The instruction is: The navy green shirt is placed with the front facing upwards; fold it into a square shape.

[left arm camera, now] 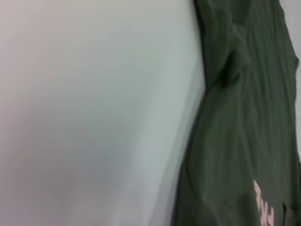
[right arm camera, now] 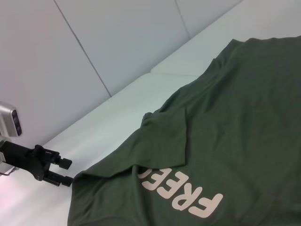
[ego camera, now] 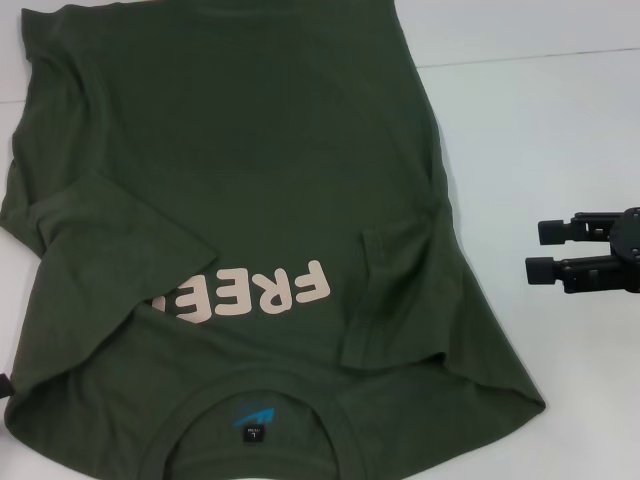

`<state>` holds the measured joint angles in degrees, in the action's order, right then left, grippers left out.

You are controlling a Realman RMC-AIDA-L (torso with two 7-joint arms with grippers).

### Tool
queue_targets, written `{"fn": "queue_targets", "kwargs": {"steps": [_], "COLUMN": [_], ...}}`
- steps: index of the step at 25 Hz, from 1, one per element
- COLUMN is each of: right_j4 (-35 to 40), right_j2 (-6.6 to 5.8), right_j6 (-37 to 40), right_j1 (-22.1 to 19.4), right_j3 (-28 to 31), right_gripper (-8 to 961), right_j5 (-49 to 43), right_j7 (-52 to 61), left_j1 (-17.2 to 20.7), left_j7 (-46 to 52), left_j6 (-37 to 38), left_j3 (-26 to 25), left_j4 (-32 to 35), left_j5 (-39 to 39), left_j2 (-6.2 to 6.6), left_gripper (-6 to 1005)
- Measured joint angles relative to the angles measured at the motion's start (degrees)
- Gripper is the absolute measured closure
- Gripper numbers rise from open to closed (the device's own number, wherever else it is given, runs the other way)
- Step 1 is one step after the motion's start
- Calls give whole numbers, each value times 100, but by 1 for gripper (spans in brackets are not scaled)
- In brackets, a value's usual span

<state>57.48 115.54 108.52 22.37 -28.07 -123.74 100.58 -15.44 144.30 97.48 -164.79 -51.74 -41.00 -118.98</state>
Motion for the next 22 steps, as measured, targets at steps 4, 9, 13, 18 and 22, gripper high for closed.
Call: {"fn": "queue_targets", "kwargs": {"steps": [4,9,13,18,22], "right_j4": [-1,-16,-36,-47,-54], "right_j2": [7,11,-4,-4,2], "right_j6": [1,1,-1,-5,-8], "right_j1": [12,13,13,13,12], "right_j3": [59,127,127,127,126], "right_gripper": [96,96,96,96,96], "right_j5": [0,0,0,0,0], "right_j7": [-2,-10,-12,-13,-13], "left_j1": [-18,-20,-21,-21,-21], "left_j7": [66,98,112,116,106], "left_j6": [-132,-168,-182,-192,-196], "left_j3": [6,9,18,25,26], "left_j4": [63,85,157,183,235], "left_j5": [3,25,56,65,66], "left_j2": [17,19,18,8,1], "left_gripper": [244,256,259,263,264]}}
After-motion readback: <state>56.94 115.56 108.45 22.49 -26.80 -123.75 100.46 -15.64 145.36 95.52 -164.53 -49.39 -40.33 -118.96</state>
